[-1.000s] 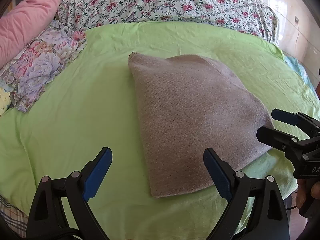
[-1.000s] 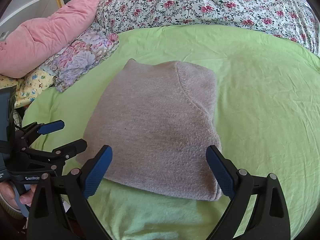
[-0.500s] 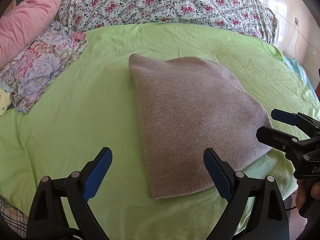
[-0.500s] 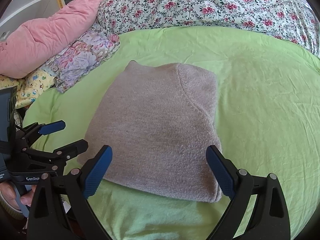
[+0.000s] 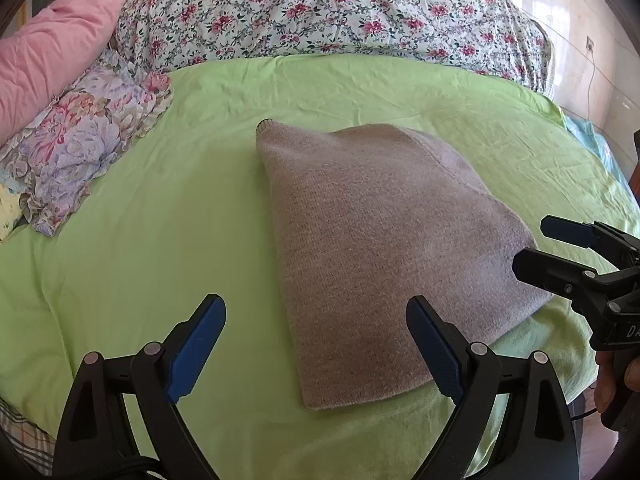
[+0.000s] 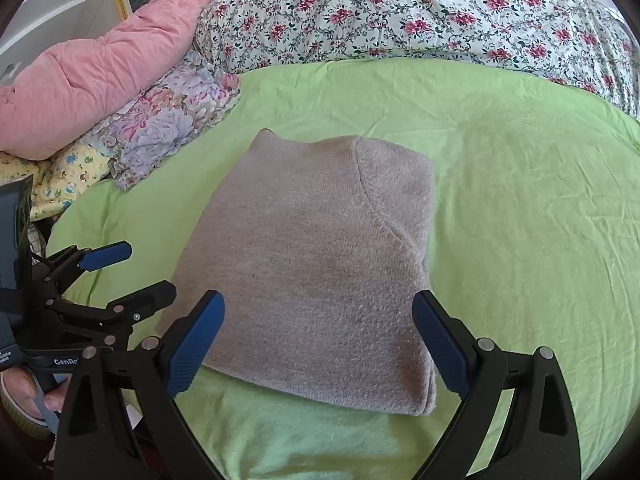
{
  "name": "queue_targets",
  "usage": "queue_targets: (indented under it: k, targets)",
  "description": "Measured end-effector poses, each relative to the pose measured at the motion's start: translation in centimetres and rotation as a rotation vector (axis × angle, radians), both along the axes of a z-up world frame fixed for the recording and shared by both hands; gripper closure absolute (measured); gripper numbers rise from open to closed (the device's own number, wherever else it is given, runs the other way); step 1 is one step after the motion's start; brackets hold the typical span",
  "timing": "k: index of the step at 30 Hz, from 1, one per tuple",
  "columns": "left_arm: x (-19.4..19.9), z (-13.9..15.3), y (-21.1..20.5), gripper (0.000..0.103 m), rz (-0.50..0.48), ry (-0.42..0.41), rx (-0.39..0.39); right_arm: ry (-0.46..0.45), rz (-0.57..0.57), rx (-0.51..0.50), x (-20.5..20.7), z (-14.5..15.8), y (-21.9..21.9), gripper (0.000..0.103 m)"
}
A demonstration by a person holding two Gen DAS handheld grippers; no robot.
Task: Fold small clothes
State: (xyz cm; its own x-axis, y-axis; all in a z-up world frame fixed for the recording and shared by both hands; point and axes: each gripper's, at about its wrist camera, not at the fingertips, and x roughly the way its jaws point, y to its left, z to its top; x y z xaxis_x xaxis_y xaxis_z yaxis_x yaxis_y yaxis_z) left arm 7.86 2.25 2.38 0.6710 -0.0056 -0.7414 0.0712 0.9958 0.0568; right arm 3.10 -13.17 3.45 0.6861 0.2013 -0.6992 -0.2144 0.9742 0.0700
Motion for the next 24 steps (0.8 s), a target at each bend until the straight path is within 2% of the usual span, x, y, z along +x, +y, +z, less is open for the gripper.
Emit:
queue_targets:
  k: [24]
  targets:
    - [0.35,-0.14,0.80,0.010,0.075,0.021,-0.021,0.004,-0.012,0.013,0.33,0.10,-0.78,0.008]
